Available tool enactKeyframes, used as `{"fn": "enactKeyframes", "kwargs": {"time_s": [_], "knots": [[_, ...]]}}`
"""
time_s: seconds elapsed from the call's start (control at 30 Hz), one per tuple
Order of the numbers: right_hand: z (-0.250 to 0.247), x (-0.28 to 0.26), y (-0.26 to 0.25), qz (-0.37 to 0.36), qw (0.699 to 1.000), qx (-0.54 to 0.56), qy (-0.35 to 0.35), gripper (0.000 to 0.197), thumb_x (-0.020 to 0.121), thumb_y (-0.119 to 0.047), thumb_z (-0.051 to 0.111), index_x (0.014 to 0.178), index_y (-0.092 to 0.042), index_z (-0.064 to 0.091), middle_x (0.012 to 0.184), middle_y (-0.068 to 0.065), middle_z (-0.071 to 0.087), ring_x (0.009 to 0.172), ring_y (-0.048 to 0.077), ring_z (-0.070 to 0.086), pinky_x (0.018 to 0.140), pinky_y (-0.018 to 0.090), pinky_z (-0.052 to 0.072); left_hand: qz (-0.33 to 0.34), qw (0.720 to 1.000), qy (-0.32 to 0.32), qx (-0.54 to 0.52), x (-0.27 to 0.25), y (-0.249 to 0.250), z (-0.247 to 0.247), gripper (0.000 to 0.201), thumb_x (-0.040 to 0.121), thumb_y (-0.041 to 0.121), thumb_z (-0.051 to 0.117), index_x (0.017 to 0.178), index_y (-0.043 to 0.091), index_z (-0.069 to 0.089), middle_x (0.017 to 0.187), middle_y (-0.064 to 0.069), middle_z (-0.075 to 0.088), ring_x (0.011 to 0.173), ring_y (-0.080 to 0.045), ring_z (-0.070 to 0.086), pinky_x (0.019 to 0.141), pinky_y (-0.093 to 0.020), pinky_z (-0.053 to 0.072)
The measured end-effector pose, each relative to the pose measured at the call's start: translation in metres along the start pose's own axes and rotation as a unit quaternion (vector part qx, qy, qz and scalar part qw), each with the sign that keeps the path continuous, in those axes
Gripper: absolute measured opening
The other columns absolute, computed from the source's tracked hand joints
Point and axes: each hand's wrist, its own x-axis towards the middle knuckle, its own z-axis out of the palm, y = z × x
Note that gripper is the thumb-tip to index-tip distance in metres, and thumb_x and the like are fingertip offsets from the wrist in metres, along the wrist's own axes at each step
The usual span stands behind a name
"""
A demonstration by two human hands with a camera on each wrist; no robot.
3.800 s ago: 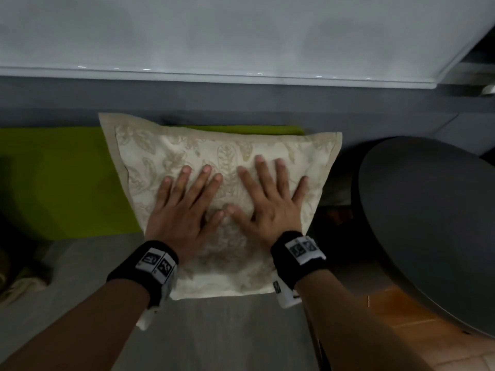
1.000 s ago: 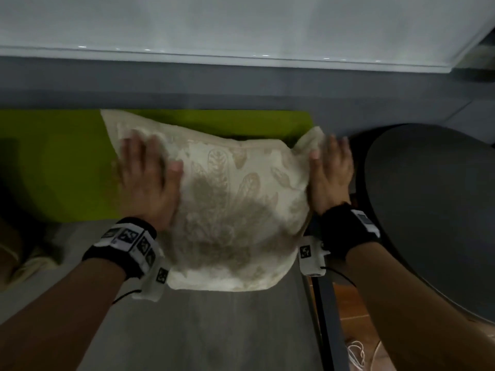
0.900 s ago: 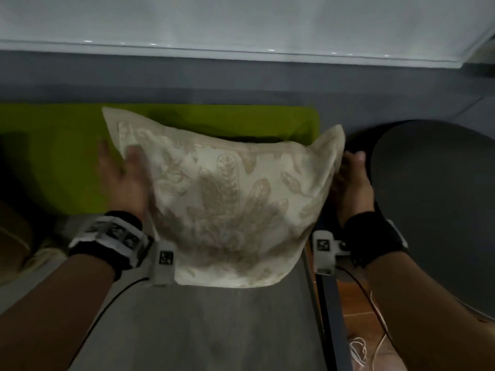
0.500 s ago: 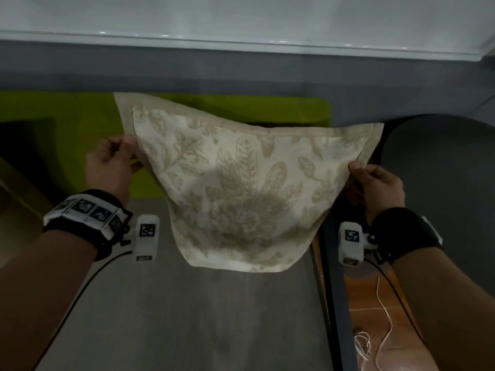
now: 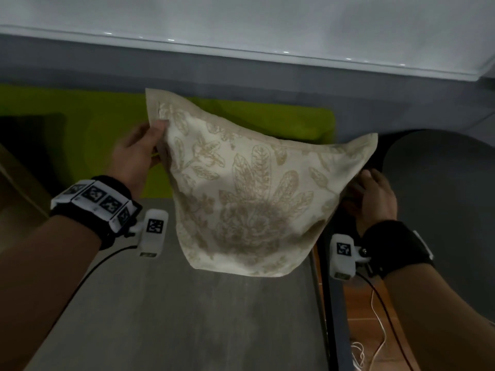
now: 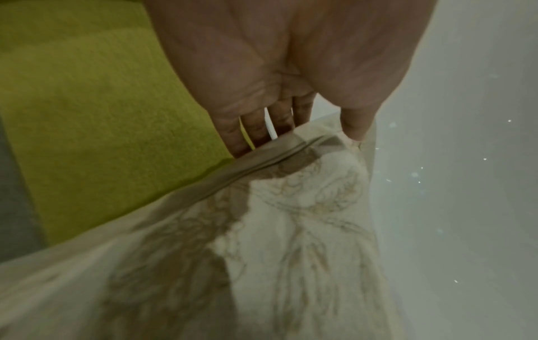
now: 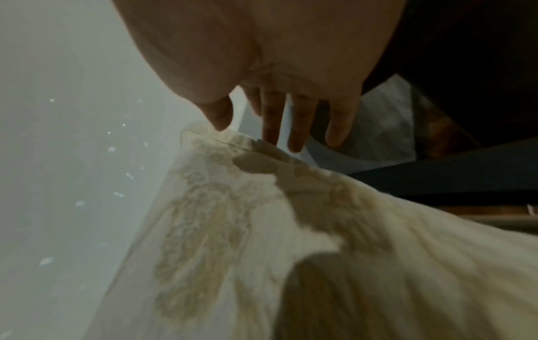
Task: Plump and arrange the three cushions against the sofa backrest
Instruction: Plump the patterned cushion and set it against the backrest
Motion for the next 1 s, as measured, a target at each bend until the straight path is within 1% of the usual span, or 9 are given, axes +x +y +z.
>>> {"fn": "enactKeyframes", "kwargs": {"time_s": [0.17, 0.27, 0.4, 0.47, 0.57, 0.7, 0.8, 0.9, 1.0], "knots": [[0.006, 0.006, -0.042, -0.035, 0.994, -0.025, -0.103, 0.024, 0.097, -0.042, 0.069, 0.087, -0.020, 0.068, 0.062, -0.007, 0.061, 0.052, 0.009, 0.058, 0.054, 0.027, 0.049, 0.030, 0.999, -0.013, 0.025, 0.021, 0.011, 0.004, 0.019, 0.092, 0.040, 0.068, 0.100, 0.023, 0.073, 0.101, 0.008, 0.076, 0.097, -0.010, 0.072, 0.083, -0.031, 0.058], [0.004, 0.012, -0.060, -0.063, 0.994, -0.040, -0.081, 0.022, 0.098, -0.029, 0.068, 0.079, -0.019, 0.065, 0.071, 0.001, 0.065, 0.064, 0.015, 0.064, 0.062, 0.031, 0.054, 0.042, 0.999, 0.028, 0.005, 0.029, 0.007, -0.011, 0.018, 0.092, 0.042, 0.068, 0.084, 0.026, 0.073, 0.089, 0.013, 0.075, 0.091, -0.007, 0.071, 0.082, -0.029, 0.060], [0.012, 0.007, -0.073, -0.058, 0.990, -0.032, -0.124, 0.019, 0.093, -0.041, 0.070, 0.093, -0.022, 0.074, 0.100, 0.010, 0.076, 0.093, 0.027, 0.072, 0.081, 0.039, 0.056, 0.033, 0.999, 0.026, -0.021, 0.049, -0.001, -0.034, 0.019, 0.092, 0.042, 0.067, 0.101, 0.025, 0.069, 0.098, 0.017, 0.075, 0.093, -0.006, 0.072, 0.069, -0.027, 0.063], [0.020, 0.007, -0.081, -0.086, 0.989, -0.044, -0.115, 0.017, 0.094, -0.035, 0.074, 0.087, -0.019, 0.074, 0.088, 0.006, 0.074, 0.085, 0.023, 0.070, 0.078, 0.038, 0.057, 0.034, 0.999, 0.002, -0.026, 0.059, 0.002, -0.034, 0.026, 0.089, 0.040, 0.072, 0.106, 0.019, 0.071, 0.106, 0.012, 0.074, 0.095, -0.010, 0.072, 0.064, -0.026, 0.062], [0.018, 0.012, -0.088, -0.121, 0.990, -0.062, -0.038, 0.021, 0.091, -0.022, 0.078, 0.072, -0.020, 0.071, 0.071, -0.002, 0.070, 0.073, 0.016, 0.068, 0.079, 0.037, 0.061, 0.034, 0.999, -0.012, 0.003, 0.051, 0.019, -0.025, 0.019, 0.095, 0.043, 0.060, 0.084, 0.028, 0.063, 0.072, 0.024, 0.067, 0.071, 0.006, 0.066, 0.062, -0.007, 0.053], [0.015, 0.014, -0.091, -0.133, 0.988, -0.071, 0.025, 0.021, 0.087, -0.031, 0.082, 0.069, -0.024, 0.072, 0.071, -0.006, 0.071, 0.072, 0.014, 0.067, 0.073, 0.037, 0.061, 0.029, 0.998, 0.051, 0.013, 0.060, 0.012, -0.044, 0.054, 0.065, 0.082, 0.068, 0.095, 0.037, 0.075, 0.098, 0.022, 0.073, 0.104, -0.009, 0.070, 0.076, -0.022, 0.061], [0.027, 0.016, -0.097, -0.146, 0.983, -0.109, 0.034, 0.013, 0.088, -0.036, 0.079, 0.078, -0.027, 0.076, 0.075, -0.008, 0.072, 0.078, 0.015, 0.070, 0.079, 0.038, 0.063, 0.054, 0.997, 0.061, 0.012, 0.045, 0.021, -0.035, 0.051, 0.076, 0.068, 0.070, 0.106, 0.028, 0.075, 0.112, 0.006, 0.075, 0.100, -0.013, 0.073, 0.080, -0.032, 0.062], [0.030, 0.002, -0.094, -0.258, 0.925, -0.272, 0.055, 0.030, 0.094, -0.034, 0.070, 0.120, -0.020, 0.072, 0.106, -0.001, 0.071, 0.108, 0.022, 0.068, 0.090, 0.027, 0.051, 0.034, 0.996, 0.074, 0.027, 0.025, 0.021, -0.033, 0.028, 0.102, 0.040, 0.051, 0.107, 0.018, 0.068, 0.087, 0.019, 0.075, 0.071, 0.007, 0.068, 0.073, -0.012, 0.053], [0.038, -0.052, -0.081, -0.500, 0.785, -0.362, -0.049, 0.040, 0.097, -0.035, 0.061, 0.127, -0.010, 0.068, 0.124, 0.015, 0.065, 0.116, 0.035, 0.060, 0.099, 0.034, 0.043, -0.056, 0.990, 0.132, -0.015, -0.011, -0.024, -0.060, 0.020, 0.102, 0.023, 0.044, 0.097, 0.021, 0.063, 0.081, 0.008, 0.068, 0.058, 0.001, 0.063, 0.066, -0.024, 0.052]]}}
